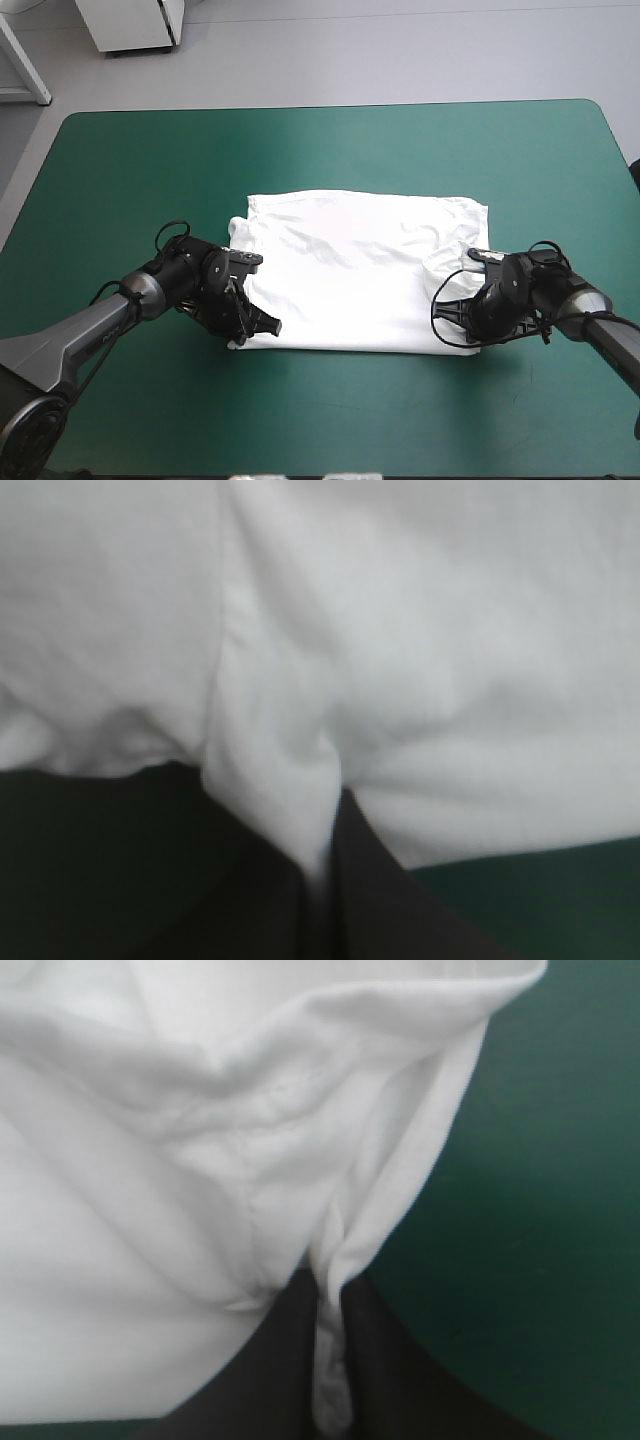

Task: Fold the cloth

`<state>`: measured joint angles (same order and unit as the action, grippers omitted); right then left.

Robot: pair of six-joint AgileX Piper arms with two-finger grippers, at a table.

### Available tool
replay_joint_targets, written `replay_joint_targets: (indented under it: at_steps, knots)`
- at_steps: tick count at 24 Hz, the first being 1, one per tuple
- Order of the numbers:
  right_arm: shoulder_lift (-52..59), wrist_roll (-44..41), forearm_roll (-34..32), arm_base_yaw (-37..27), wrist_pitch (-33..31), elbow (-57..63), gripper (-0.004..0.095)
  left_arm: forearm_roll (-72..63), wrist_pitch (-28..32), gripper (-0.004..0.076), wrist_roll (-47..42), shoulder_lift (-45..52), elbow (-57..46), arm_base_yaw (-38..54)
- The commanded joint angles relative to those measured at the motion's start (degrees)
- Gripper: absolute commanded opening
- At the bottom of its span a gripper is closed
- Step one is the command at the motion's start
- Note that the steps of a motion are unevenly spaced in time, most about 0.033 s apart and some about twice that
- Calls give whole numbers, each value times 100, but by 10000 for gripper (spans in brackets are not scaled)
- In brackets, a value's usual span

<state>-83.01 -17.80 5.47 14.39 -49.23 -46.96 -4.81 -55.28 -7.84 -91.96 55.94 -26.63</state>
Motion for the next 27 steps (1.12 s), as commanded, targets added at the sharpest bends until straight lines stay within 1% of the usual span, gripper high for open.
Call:
replay_joint_targets:
  at_steps: [1,7,9,11,12,13,14,19,24,25,27]
  knots:
    - [341,-6,-197,0,-382,-189,-17,155,-109,-10,11,240,185,-5]
    - [756,13,-236,0,-613,-1047,-17,225,-216,-10,11,511,898,6]
    - [744,40,-250,0,-628,-1529,-17,481,-263,-10,11,483,1399,6]
    - [721,40,-393,0,-450,-1964,-17,777,-106,-10,11,484,1901,6]
    - [638,-24,-582,0,-363,-2264,-17,994,92,-10,-72,484,2176,6]
    - [586,-24,-647,0,-332,-2382,-17,1082,184,-10,-72,461,2277,19]
    - [448,-24,-776,-40,-275,-2606,-17,1199,301,-10,-141,381,2472,65]
    - [-341,-24,-735,-382,-109,-3381,-17,1199,471,-10,-141,-345,3289,360]
    - [-1075,0,-727,-529,1,-4010,-17,1209,687,-10,-141,-1113,4038,566]
    - [-1360,23,-737,-541,-14,-4245,-17,1232,700,-10,-130,-1412,4325,577]
    - [-1684,40,-704,-565,-14,-4486,-17,1255,700,-10,-57,-1709,4605,577]
